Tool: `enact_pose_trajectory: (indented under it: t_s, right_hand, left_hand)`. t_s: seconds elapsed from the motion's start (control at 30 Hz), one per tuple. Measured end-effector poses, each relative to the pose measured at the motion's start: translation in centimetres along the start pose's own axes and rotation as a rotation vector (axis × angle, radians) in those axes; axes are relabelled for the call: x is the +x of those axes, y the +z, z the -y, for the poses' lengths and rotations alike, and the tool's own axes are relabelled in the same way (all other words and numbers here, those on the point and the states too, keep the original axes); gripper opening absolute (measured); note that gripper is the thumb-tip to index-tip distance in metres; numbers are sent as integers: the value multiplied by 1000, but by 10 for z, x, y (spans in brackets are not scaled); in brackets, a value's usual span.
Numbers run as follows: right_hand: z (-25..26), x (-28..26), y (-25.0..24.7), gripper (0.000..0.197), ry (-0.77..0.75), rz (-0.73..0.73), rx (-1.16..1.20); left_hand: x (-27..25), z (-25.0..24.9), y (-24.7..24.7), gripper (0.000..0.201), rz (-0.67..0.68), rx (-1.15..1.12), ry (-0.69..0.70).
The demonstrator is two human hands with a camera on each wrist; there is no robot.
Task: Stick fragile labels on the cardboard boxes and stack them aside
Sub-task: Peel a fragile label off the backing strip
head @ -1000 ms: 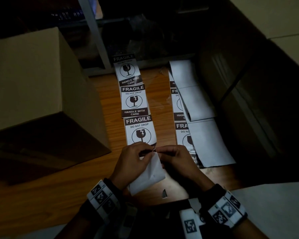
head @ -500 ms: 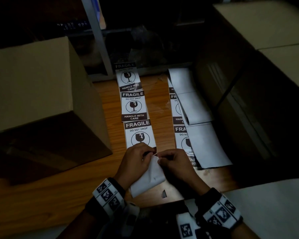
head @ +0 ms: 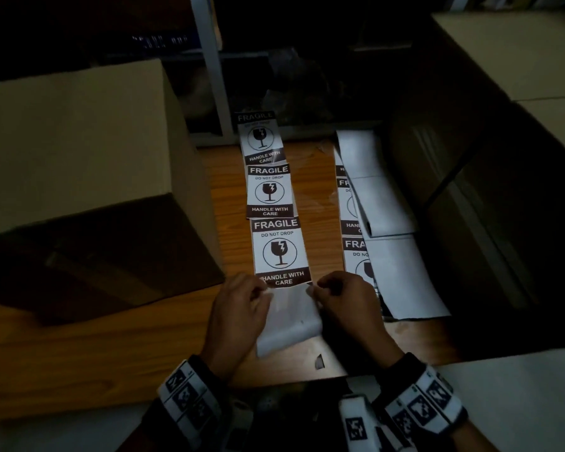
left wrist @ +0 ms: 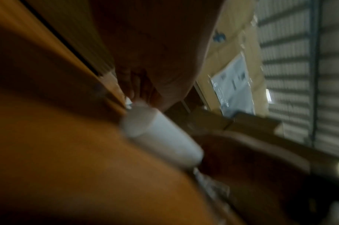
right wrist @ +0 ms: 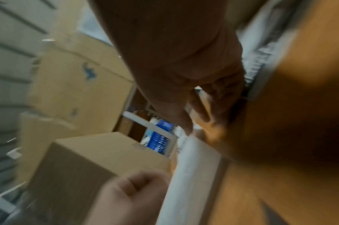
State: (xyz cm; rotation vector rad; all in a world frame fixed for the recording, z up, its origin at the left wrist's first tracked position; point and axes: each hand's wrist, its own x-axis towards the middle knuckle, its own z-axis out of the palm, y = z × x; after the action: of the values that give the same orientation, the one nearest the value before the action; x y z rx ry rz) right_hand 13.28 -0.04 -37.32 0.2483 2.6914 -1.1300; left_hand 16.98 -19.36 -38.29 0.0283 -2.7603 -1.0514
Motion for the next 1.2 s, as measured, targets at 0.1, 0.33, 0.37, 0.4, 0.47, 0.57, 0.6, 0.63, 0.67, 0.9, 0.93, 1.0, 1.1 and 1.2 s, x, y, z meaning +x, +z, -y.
enact_pose_trajectory:
  t_s: [0.1, 0.33, 0.37, 0.4, 0.47, 0.57, 0.6, 0.63, 0.67, 0.9, 0.93, 1.0, 1.1, 1.2]
  right_hand:
    - [13, 6, -11, 31, -124, -3, -187]
    - [56, 28, 8, 21, -542, 279, -264]
    - [57, 31, 14, 21, -558, 327, -286]
    - [56, 33, 19, 21, -559, 354, -301]
    - [51, 37, 26, 21, -577, 366, -311]
    - [47, 40, 32, 18, -608, 342, -349]
    - [47, 40, 33, 18, -611, 339, -340]
    - [47, 41, 34, 19, -618, 335, -334]
    - [47, 42, 35, 21, -620, 329, -336]
    - [57, 60, 27, 16, -457, 469, -318]
    - [58, 62, 27, 16, -443, 485, -327]
    - [61, 63, 27, 13, -397, 506, -305]
    - [62, 64, 26, 11, -350, 519, -283]
    - [62, 66, 24, 10, -326, 536, -235]
  left_hand:
    - [-12, 14, 7, 8, 118, 138, 159]
    - [-19, 11, 12, 32, 78, 321, 329]
    - [-21, 12, 13, 31, 80, 332, 334]
    - [-23, 13, 14, 28, 88, 344, 329]
    - [-27, 20, 20, 18, 99, 388, 313]
    - [-32, 24, 24, 25, 113, 405, 270]
    - [-32, 24, 25, 27, 106, 399, 268]
    - [-33, 24, 25, 26, 95, 397, 279]
    - [-33, 25, 25, 23, 85, 390, 292]
    - [-35, 35, 31, 32, 79, 390, 319]
    - [-35, 36, 32, 34, 79, 381, 321]
    - [-36, 36, 33, 34, 68, 368, 321]
    - [-37, 39, 36, 34, 65, 367, 311]
    - [-38, 40, 36, 32, 77, 365, 311]
